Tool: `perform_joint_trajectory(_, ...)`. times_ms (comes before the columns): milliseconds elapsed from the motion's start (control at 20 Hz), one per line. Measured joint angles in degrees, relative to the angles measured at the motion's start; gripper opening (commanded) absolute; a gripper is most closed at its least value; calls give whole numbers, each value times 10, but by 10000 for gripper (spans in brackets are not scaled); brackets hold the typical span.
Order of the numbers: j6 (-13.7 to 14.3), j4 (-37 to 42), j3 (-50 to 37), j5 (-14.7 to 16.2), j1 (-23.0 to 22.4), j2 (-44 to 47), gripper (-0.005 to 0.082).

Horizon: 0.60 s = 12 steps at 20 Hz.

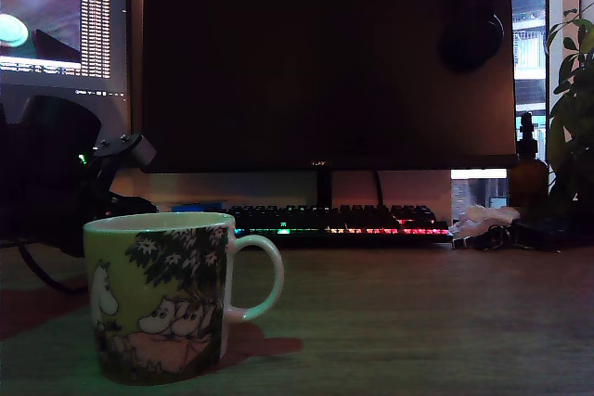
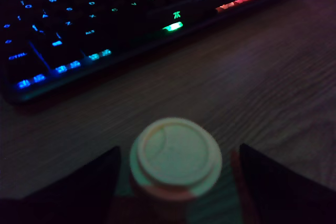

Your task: Pick up the coffee capsules on the table and drop them inside the coffee cup

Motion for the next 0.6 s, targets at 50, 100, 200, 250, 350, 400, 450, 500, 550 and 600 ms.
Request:
perform_joint_trajectory(50,0,0,0,-3,0,0,656)
perform_joint_trajectory(100,0,0,0,-6,0,0,656)
perform_joint_trajectory(200,0,0,0,-9,0,0,598)
perform_joint_trajectory(250,0,0,0,-10,0,0,533)
perform_joint_trajectory(350,0,0,0,-11,0,0,339)
perform_joint_trajectory(400,0,-1,0,-12,0,0,266)
perform_joint_trajectory(450,0,-2,0,-12,0,0,224)
perform_joint_trajectory(500,0,-2,1,-12,0,0,212)
perform_joint_trajectory(550,0,-5,2,-12,0,0,212)
perform_joint_trajectory(600,0,-7,3,-12,0,0,212)
